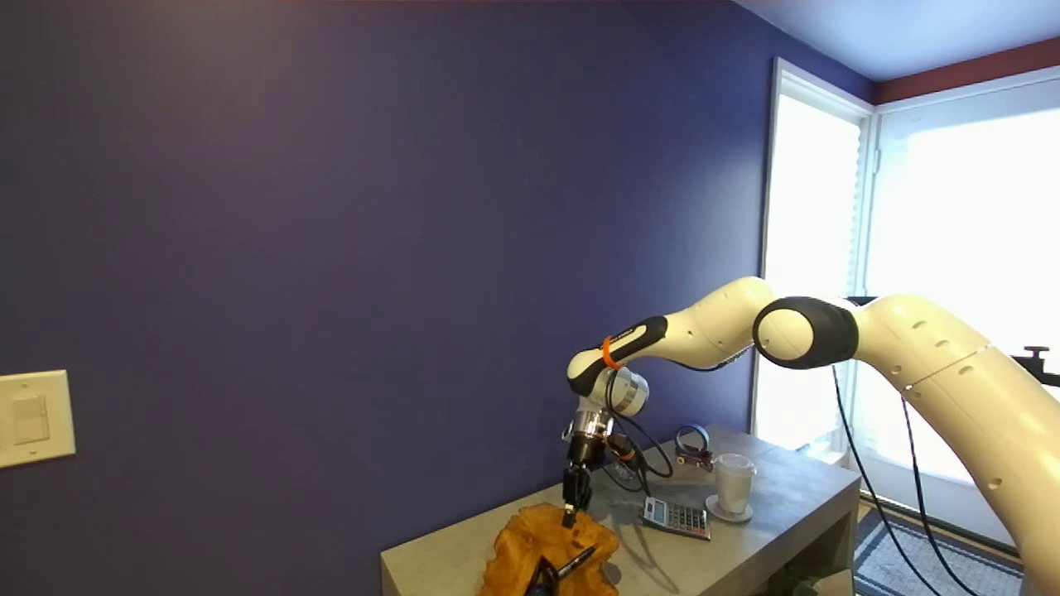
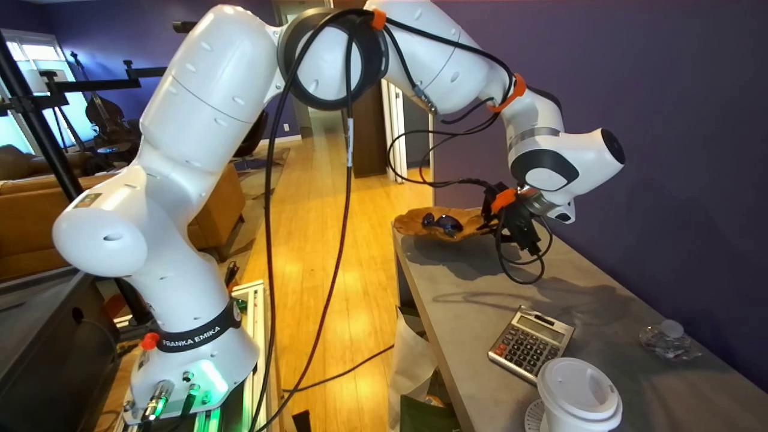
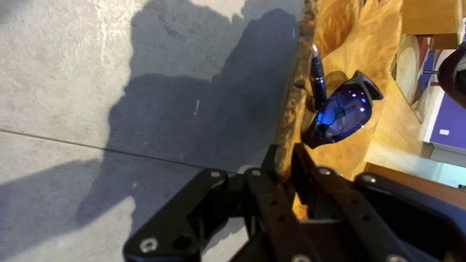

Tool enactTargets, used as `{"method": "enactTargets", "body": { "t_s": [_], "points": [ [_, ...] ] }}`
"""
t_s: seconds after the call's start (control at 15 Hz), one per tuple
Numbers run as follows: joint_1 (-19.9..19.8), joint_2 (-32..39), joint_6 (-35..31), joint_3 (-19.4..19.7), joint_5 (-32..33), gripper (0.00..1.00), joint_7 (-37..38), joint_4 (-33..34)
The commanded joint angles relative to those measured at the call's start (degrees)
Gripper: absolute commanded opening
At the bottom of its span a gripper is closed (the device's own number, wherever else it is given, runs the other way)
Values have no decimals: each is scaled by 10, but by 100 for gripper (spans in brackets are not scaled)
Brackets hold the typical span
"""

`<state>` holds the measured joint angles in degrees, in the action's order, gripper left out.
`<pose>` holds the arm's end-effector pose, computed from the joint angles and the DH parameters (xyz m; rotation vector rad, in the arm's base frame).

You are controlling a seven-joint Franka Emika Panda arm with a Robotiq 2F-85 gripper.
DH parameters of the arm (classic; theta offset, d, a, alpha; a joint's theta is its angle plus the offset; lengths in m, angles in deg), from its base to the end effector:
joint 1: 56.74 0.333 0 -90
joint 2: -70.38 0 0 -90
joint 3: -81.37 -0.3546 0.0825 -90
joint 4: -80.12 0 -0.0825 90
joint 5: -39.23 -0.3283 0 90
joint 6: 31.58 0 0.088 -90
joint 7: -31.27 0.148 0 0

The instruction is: Pick up the wooden bowl and move it slightly backwards on the desktop

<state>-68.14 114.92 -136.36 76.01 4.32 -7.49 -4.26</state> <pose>0.6527 -0.0107 0.2378 -2.3899 -0.3217 0.1787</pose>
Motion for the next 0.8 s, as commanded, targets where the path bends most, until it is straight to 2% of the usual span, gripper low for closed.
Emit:
{"method": "enactTargets", "body": {
  "t_s": [0.0, 0.6, 0.67, 0.73],
  "points": [
    [-16, 19, 23, -10, 9, 3, -4, 26],
    [-24, 44, 17, -9, 11, 4, 4, 46],
    [-24, 46, 17, -9, 12, 13, 4, 47],
    [-23, 46, 16, -8, 12, 16, 6, 48]
  ]
}}
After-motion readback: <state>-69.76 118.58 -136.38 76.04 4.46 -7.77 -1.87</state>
